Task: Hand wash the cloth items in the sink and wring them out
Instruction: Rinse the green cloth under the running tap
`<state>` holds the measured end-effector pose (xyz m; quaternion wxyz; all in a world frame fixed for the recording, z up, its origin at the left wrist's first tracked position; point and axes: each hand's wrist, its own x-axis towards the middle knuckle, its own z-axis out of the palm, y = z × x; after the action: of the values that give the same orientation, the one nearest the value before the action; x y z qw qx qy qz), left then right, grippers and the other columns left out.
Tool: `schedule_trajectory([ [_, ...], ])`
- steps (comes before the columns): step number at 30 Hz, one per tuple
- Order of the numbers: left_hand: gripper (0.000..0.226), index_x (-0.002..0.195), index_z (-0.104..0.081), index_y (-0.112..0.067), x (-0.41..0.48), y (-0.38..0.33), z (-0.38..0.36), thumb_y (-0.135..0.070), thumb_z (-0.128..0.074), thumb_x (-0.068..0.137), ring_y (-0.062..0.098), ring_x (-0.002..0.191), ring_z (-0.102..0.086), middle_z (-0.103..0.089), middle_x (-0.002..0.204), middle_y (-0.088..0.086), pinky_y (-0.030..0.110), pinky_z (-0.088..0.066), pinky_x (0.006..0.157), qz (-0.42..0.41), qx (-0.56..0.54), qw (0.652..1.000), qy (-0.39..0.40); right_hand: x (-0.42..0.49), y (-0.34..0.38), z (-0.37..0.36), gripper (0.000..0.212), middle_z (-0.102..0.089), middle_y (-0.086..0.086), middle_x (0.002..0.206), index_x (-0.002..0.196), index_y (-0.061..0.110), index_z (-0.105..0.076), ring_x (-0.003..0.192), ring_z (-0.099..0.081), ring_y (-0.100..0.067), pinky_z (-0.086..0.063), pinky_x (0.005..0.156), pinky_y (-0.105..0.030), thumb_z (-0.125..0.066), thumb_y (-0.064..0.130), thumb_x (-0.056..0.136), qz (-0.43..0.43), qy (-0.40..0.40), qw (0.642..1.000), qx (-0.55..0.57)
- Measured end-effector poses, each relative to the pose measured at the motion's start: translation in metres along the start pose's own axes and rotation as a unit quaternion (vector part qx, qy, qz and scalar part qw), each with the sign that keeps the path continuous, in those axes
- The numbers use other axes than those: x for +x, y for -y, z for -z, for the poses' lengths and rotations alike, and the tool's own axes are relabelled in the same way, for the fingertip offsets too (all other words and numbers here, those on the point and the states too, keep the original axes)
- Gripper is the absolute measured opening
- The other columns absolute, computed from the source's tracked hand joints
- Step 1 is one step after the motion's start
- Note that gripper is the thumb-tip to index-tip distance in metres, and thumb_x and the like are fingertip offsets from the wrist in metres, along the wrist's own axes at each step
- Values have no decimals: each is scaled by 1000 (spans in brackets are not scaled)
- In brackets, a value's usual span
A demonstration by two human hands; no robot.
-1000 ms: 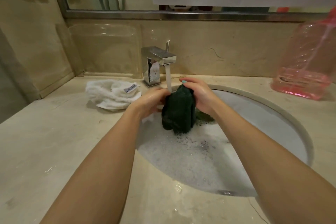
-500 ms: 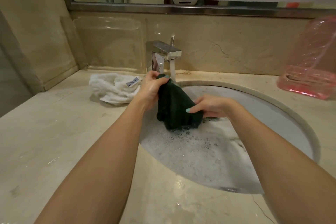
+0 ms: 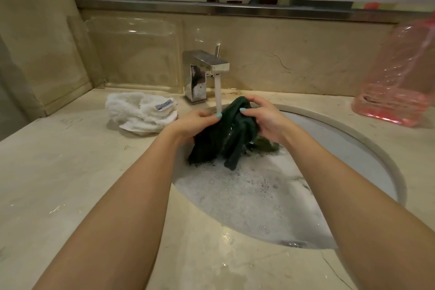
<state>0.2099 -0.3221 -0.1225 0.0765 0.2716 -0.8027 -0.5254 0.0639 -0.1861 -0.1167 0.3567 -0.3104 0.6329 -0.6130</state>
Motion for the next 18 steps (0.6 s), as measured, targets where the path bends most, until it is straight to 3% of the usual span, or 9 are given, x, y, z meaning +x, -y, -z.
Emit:
schedule_trajectory([
  [3, 22, 121, -53, -24, 2, -2, 0, -32, -47, 102, 22, 110, -58, -62, 112, 1, 36, -50, 88, -30, -145, 988, -44, 2, 0, -3, 25, -67, -13, 106, 119, 8, -57, 92, -69, -24, -57, 73, -32, -59, 12, 95, 3, -37, 999, -26],
  [6, 14, 113, -54, -22, 7, -4, 0, -28, -45, 103, 24, 102, -62, -62, 111, 9, 43, -53, 91, -40, -230, 969, -79, 5, -2, -5, 19, -69, -7, 91, 107, 5, -65, 84, -67, -18, -51, 67, -26, -56, 19, 98, 9, -30, 998, -60],
  [10, 4, 107, -47, -19, 7, -10, -4, -20, -44, 104, 19, 88, -62, -59, 101, 7, 31, -55, 59, -72, -309, 941, -117, 3, -12, -7, 34, -69, -5, 108, 108, 10, -65, 106, -64, -21, -49, 93, -33, -55, 40, 95, -46, 114, 977, -172],
  [13, 7, 110, -47, -17, 8, -8, -2, -19, -46, 103, 23, 91, -60, -57, 103, 9, 33, -55, 64, -74, -285, 946, -138, -4, -12, 2, 26, -72, -7, 100, 102, 6, -64, 98, -69, -22, -53, 85, -31, -61, 30, 92, -124, 181, 955, -198],
  [16, 12, 114, -48, -18, 12, -5, 0, -22, -44, 104, 23, 104, -58, -57, 115, 8, 36, -53, 84, -83, -151, 966, -190, -5, -13, 12, 22, -67, -13, 109, 110, 12, -58, 99, -68, -26, -55, 84, -42, -57, 28, 95, -124, 151, 964, -179],
  [18, 15, 117, -45, -17, 13, -3, -2, -23, -37, 106, 19, 104, -53, -55, 109, 3, 33, -46, 87, -103, -57, 971, -206, -5, -11, 13, 21, -62, -15, 117, 116, 18, -55, 103, -65, -29, -54, 86, -50, -51, 29, 99, -101, 113, 983, -103],
])
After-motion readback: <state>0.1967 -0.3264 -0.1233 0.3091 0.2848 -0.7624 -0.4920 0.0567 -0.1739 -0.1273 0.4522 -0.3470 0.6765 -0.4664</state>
